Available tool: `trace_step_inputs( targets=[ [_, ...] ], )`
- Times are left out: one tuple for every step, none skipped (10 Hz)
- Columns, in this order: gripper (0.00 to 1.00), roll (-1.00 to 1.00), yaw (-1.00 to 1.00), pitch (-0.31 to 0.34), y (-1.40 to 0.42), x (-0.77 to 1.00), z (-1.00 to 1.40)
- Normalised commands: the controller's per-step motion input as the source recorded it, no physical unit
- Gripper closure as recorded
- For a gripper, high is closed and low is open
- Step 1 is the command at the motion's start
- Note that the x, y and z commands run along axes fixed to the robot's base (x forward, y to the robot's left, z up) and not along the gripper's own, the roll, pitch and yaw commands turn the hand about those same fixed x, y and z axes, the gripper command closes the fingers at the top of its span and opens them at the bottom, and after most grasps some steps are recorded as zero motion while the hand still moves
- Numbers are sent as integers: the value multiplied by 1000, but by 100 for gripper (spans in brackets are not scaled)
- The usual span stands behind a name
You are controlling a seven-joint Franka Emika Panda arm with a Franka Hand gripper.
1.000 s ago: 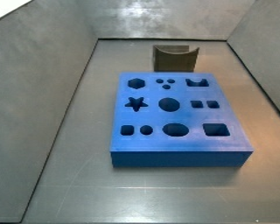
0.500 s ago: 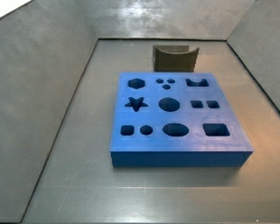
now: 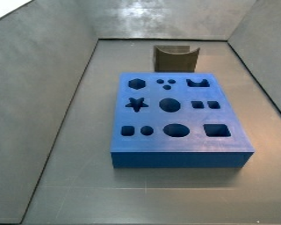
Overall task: Pick up the 3 prong object. Move up. Place the 3 prong object on the fixture. Regrasp the 3 prong object. Move to above the board. Insert the 3 prong object.
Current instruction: Move to above the board, then insert the 3 prong object.
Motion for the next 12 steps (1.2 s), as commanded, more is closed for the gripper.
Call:
trace_step_inputs(
  targets=[
    [100, -1000, -84, -244, -197, -589, 2],
    [100, -1000, -87, -247, -92, -377, 4],
    [100, -1000, -95, -242, -48, -271, -4],
    [100, -691, -64, -155, -18, -149, -5],
    [100, -413, -34, -87, -11, -86, -1],
    [100, -275, -28, -56, -3, -56, -2],
    [100, -212, -21, -46, 4, -46, 2],
    [100, -317, 0, 49, 200, 571, -489],
    [100, -323, -546, 10, 106, 311, -271],
    [100, -147, -386, 0, 146, 231, -217],
    [100, -307, -357, 0, 151, 549, -434],
    [100, -333, -551, 0, 0, 443, -237]
  ],
)
